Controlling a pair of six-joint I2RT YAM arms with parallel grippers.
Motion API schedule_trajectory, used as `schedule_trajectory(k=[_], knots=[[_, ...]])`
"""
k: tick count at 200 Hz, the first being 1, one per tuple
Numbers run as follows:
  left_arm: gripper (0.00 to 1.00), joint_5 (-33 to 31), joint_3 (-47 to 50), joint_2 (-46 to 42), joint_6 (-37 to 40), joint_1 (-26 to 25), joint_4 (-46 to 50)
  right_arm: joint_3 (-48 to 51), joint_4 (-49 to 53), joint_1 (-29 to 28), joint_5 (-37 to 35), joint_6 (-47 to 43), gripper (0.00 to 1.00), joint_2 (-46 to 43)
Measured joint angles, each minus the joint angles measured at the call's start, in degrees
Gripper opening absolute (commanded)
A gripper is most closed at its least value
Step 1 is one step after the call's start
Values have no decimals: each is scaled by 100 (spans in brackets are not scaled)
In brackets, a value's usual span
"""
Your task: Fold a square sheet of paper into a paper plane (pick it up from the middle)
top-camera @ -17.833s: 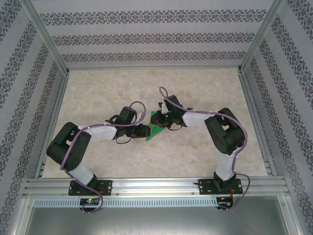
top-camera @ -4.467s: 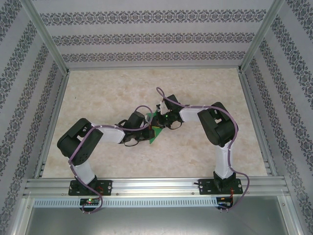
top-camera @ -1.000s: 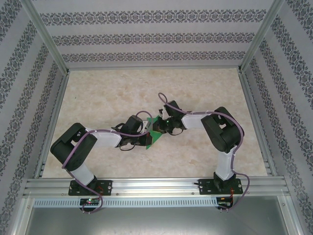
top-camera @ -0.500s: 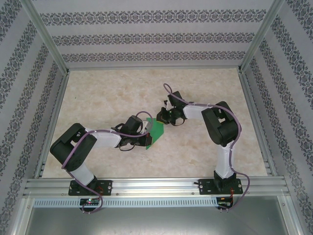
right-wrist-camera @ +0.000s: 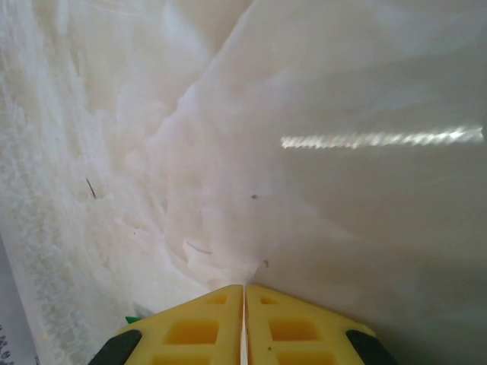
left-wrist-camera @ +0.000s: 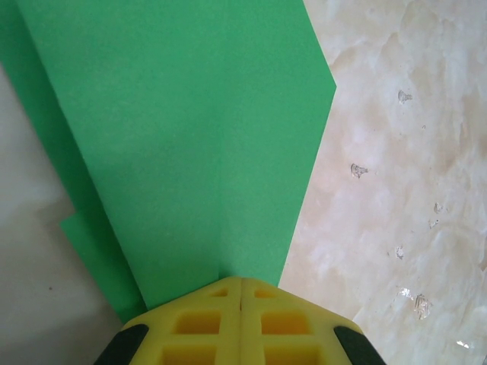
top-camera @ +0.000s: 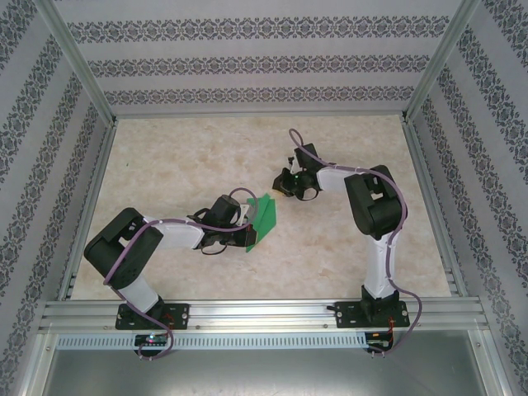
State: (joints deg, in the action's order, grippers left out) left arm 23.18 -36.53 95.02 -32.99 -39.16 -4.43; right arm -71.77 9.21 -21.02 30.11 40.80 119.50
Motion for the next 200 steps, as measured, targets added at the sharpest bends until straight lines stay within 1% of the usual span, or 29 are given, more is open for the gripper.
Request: schedule_trajectory(k=[20, 53, 67, 80, 102, 123, 159, 194, 200], knots=[[0, 2, -7, 0, 0, 0, 2, 107, 15, 7, -129, -50, 11, -166], [0, 2, -11, 2, -2, 0, 4, 787, -136, -81, -118, -79, 12, -1115], [0, 4, -11, 2, -2, 0, 2, 1060, -374, -225, -35, -35, 11, -1445], [0, 4, -11, 4, -2, 0, 2, 1259, -632, -437, 63, 26, 12, -1574], [0, 4, -11, 7, -2, 0, 0, 1423, -826, -901, 219, 122, 11, -1493], [0, 7, -11, 7, -2, 0, 0, 1473, -1062, -1204, 306, 234, 11, -1257], [0, 7, -11, 4, -2, 0, 0, 1598, -1327, -1222, 313, 407, 11, -776], [0, 50, -39, -7, 0, 2, -4, 1641, -1467, -1172, 402, 433, 10, -715], [2, 50, -44, -22, 0, 2, 0, 1637, -1458, -1174, 402, 422, 10, -713]])
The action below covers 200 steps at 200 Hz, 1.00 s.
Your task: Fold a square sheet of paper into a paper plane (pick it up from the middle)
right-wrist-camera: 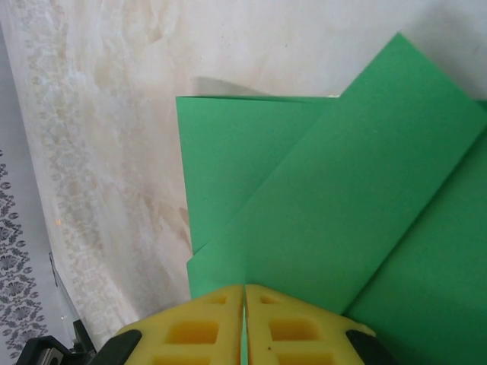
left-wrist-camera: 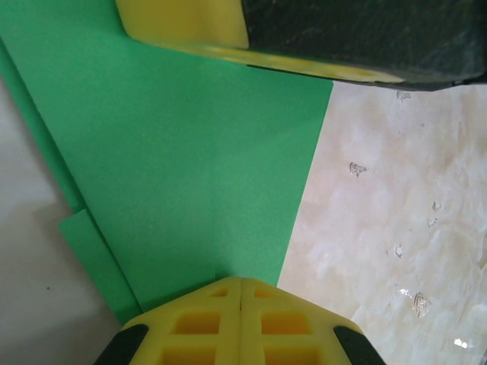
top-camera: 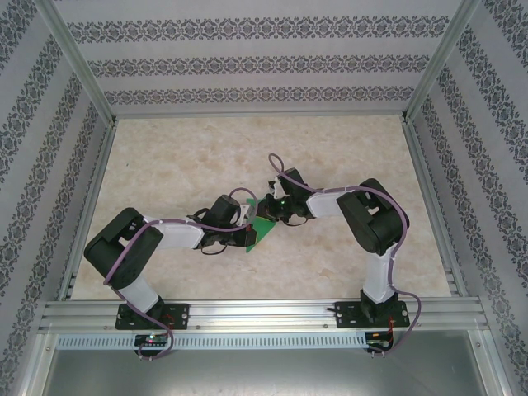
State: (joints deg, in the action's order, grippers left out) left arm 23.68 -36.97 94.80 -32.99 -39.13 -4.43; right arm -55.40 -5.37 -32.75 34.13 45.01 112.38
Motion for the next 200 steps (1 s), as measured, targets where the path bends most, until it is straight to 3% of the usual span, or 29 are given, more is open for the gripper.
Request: schedule_trajectory(k=[77, 119, 200], knots=[[10, 151, -203, -1141, -258, 0, 1158, -37, 81, -13, 48, -315, 10, 9], [8, 155, -758, -509, -476, 50, 927, -37, 79, -11, 50, -313, 10, 9], [5, 238, -702, 402, -562, 79, 678, -24, 20, 24, 118, -227, 10, 39]])
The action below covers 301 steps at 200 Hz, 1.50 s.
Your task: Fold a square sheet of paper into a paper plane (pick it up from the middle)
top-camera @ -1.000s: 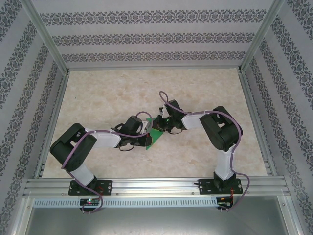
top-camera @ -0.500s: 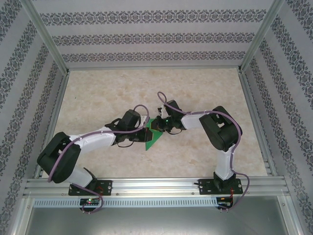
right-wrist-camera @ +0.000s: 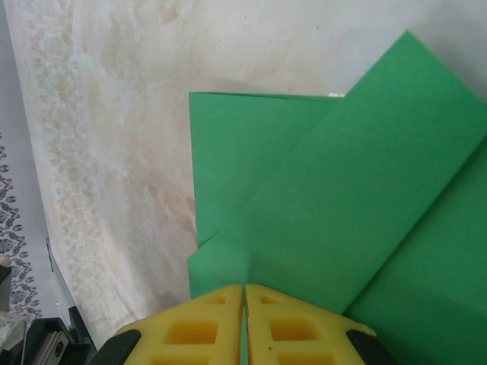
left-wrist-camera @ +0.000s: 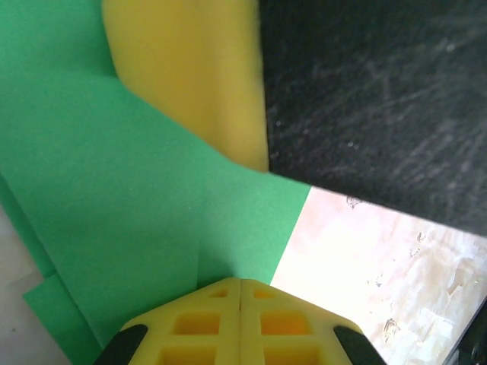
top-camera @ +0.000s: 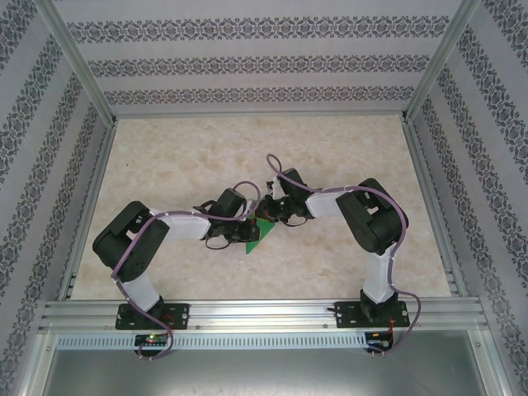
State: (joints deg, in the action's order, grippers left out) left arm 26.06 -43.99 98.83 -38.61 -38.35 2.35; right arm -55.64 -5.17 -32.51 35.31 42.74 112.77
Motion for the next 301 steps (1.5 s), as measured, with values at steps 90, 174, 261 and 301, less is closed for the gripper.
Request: schedule_trajectory(k=[90, 174, 261, 301], knots=[[6, 155, 970, -715, 87, 44, -385, -72, 68, 0, 109, 74, 10, 66], [5, 177, 1113, -918, 345, 46, -168, -195, 258, -17, 195, 85, 10, 120], [5, 201, 1384, -1233, 424, 39, 87, -238, 323, -50, 216, 85, 10, 142], [4, 240, 1797, -1792, 227, 28, 293, -262, 317, -46, 214, 83, 10, 157]])
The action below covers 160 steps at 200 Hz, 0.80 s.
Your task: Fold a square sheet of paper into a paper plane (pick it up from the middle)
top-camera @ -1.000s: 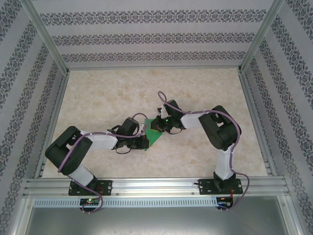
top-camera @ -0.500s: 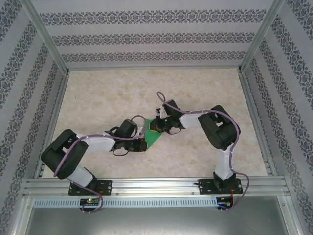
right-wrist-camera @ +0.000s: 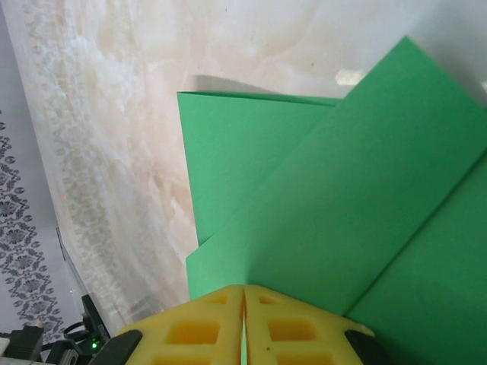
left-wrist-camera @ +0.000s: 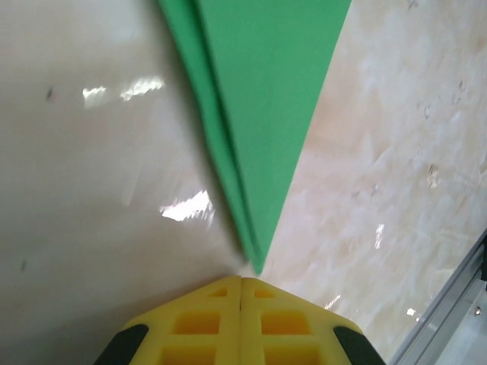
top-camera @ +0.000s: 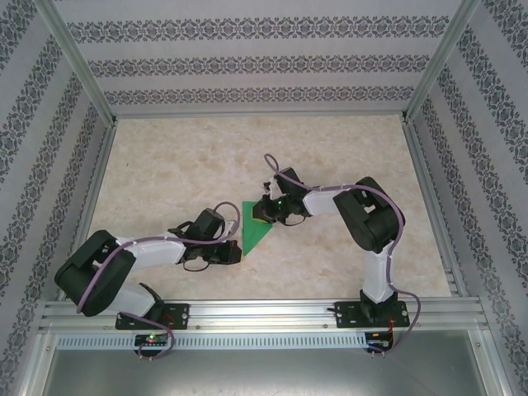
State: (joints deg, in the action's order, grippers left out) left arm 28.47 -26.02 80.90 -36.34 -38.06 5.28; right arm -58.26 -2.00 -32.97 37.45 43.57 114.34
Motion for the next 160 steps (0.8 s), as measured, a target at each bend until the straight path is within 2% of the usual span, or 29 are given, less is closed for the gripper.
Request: schedule_trajectory(k=[26, 59, 73, 93, 112, 160], knots=[[4, -2, 74, -212, -101, -13, 229, -13, -4, -2, -28, 0, 10, 4], [4, -42, 98, -918, -192, -74, 1375, -28, 0, -2, -28, 0, 11, 4], [4, -192, -63, -1231, -238, -68, 1773, -42, 4, -4, -31, 0, 12, 4], [5, -326, -466, -1287, -319, 37, 1847, -83, 50, -4, -92, -2, 12, 7], [5, -354, -896, -955, -358, 184, 1692, -101, 72, -4, -138, -2, 12, 4], [6, -343, -2114, 699, -297, 208, 1255, -155, 155, -4, -192, -13, 12, 7]])
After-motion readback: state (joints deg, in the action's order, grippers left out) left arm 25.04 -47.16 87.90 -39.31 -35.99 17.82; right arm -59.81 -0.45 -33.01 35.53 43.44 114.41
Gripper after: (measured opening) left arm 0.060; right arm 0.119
